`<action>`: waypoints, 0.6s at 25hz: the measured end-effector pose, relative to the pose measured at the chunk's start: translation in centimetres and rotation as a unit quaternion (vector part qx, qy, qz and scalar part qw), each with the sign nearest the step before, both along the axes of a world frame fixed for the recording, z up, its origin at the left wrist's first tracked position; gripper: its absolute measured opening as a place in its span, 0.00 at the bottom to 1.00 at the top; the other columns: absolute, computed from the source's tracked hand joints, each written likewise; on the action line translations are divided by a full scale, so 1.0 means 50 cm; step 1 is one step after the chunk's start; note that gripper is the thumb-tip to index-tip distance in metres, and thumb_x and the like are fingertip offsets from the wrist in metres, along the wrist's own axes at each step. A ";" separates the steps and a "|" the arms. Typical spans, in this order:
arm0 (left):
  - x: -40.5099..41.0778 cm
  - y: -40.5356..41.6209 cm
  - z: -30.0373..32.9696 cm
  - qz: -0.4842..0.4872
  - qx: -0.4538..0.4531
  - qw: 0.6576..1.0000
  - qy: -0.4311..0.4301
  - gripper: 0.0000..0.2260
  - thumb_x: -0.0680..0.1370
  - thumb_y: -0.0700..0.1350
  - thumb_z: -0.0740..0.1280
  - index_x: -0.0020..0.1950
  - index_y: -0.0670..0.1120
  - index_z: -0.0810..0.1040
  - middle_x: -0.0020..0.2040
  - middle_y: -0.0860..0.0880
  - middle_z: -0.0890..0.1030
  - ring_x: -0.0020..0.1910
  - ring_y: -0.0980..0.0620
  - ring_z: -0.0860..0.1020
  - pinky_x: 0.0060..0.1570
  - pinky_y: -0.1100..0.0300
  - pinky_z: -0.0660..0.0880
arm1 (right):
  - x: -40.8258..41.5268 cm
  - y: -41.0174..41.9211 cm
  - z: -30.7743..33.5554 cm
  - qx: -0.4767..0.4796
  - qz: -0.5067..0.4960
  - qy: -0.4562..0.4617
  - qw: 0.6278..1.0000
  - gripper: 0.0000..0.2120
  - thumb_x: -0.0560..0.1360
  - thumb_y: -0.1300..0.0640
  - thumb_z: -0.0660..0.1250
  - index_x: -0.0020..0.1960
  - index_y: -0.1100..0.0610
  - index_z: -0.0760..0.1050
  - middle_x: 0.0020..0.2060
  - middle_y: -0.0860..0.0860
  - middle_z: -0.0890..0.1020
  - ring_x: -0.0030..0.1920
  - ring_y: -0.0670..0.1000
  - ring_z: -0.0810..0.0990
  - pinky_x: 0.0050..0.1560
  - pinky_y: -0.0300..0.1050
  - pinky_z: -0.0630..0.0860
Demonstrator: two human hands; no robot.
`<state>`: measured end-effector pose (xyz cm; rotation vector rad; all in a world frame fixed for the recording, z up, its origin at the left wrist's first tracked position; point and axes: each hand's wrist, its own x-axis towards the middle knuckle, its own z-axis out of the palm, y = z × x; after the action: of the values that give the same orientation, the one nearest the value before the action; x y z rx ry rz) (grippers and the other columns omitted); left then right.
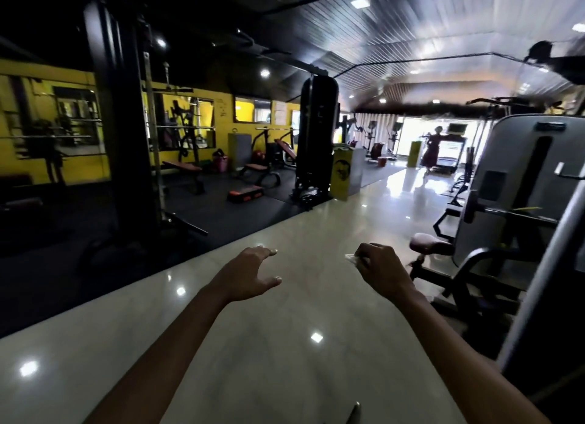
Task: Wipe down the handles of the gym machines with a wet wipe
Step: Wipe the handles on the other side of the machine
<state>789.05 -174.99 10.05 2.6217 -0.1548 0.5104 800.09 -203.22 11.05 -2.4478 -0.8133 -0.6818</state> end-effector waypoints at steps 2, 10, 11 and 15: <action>0.007 0.056 -0.001 0.001 -0.007 1.000 -0.004 0.30 0.72 0.56 0.71 0.71 0.50 0.68 0.71 0.51 0.70 0.72 0.55 0.64 0.70 0.57 0.63 | 0.017 0.066 0.000 0.003 0.010 0.002 1.000 0.06 0.72 0.59 0.69 0.37 0.55 0.74 0.31 0.47 0.72 0.32 0.54 0.75 0.33 0.45 0.69; 0.131 0.297 0.019 -0.033 -0.061 0.997 -0.017 0.29 0.73 0.53 0.72 0.71 0.46 0.69 0.69 0.50 0.72 0.69 0.55 0.68 0.65 0.66 0.62 | 0.119 0.310 0.003 0.040 -0.003 -0.015 0.999 0.06 0.71 0.61 0.69 0.36 0.56 0.74 0.29 0.47 0.72 0.31 0.51 0.72 0.33 0.41 0.65; 0.150 0.314 0.022 -0.037 -0.076 0.996 -0.019 0.29 0.73 0.52 0.72 0.70 0.46 0.69 0.69 0.51 0.72 0.68 0.56 0.69 0.64 0.66 0.62 | 0.133 0.327 0.005 0.044 -0.007 -0.017 0.999 0.06 0.71 0.62 0.70 0.36 0.57 0.75 0.29 0.47 0.72 0.30 0.50 0.72 0.34 0.40 0.64; 0.244 0.364 0.014 -0.063 -0.123 0.990 -0.008 0.29 0.72 0.52 0.73 0.71 0.47 0.69 0.70 0.50 0.71 0.69 0.55 0.69 0.67 0.61 0.66 | 0.205 0.362 0.001 0.045 -0.042 -0.010 0.998 0.08 0.71 0.60 0.71 0.35 0.55 0.74 0.28 0.45 0.71 0.30 0.51 0.72 0.33 0.41 0.65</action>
<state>801.24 -156.79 10.76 2.3513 -0.2449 0.4737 810.36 -185.12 11.11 -2.4081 -0.6762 -0.7580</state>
